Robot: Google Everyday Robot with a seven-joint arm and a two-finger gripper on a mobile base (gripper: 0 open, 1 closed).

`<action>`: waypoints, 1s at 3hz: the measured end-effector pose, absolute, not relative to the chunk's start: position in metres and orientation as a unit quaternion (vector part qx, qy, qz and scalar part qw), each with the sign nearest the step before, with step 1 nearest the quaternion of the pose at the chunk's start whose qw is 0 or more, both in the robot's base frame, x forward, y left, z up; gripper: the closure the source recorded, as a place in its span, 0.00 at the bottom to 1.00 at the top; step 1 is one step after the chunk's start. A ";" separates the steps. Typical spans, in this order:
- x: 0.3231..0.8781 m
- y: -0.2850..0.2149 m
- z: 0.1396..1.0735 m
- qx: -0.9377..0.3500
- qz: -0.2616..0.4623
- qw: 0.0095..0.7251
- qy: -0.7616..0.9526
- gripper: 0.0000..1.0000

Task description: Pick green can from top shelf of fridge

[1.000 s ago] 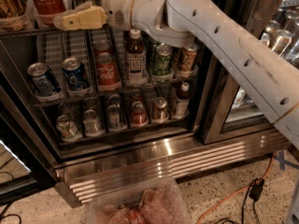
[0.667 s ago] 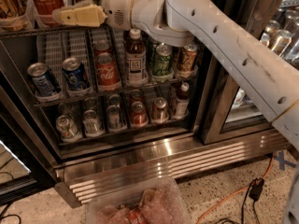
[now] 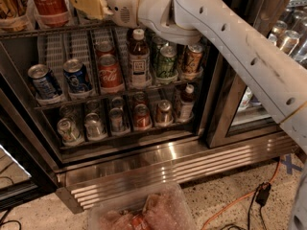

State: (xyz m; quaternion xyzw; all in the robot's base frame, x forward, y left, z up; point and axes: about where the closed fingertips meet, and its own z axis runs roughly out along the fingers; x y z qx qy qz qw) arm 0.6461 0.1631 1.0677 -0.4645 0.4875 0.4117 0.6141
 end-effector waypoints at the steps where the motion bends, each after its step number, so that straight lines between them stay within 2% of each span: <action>1: 0.648 0.161 1.070 -0.465 0.412 0.614 0.488 0.89; 2: 0.649 0.160 1.070 -0.465 0.412 0.614 0.488 1.00; 3: 0.646 0.163 1.068 -0.471 0.417 0.608 0.485 1.00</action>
Offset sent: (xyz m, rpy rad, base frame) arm -0.0022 0.0064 -0.0151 -0.0312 0.0207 0.0547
